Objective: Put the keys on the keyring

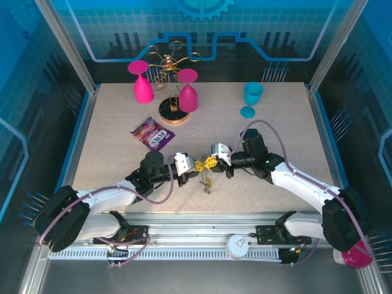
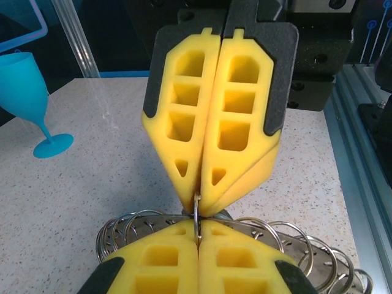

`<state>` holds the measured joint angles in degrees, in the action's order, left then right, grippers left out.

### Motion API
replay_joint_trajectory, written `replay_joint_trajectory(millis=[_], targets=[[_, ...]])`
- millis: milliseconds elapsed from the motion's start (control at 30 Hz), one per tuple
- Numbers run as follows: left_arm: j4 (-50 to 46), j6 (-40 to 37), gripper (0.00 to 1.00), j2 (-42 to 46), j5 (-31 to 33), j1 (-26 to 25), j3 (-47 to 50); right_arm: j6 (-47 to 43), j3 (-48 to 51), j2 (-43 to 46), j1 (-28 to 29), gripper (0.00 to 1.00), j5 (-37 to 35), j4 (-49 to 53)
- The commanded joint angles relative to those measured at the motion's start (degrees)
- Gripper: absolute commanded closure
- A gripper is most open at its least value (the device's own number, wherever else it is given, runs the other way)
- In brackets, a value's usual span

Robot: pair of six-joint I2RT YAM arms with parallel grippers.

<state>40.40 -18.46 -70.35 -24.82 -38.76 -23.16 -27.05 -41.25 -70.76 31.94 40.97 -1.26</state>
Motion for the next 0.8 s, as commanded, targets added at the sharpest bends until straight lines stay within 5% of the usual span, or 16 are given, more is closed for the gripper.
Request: replay_joint_trajectory(millis=[0, 333, 533, 767], targets=[[-0.3, 1.0, 0.88, 0.3, 0.8, -0.5, -3.4, -4.0, -5.4, -0.5, 1.8, 1.0, -3.2, 8.9], [-18.0, -3.3, 0.79, 2.0, 2.1, -0.5, -8.0, -12.4, -13.2, -1.2, 4.3, 1.0, -10.9, 23.9], [-20.3, -4.5, 0.86, 1.9, 0.7, -0.4, -9.2, -14.6, -16.5, -2.8, 6.1, 1.0, -13.9, 28.2], [-20.4, -4.4, 0.81, 2.9, -0.7, -0.5, -9.3, -15.5, -17.9, -3.9, 6.8, 1.0, -15.6, 30.1]])
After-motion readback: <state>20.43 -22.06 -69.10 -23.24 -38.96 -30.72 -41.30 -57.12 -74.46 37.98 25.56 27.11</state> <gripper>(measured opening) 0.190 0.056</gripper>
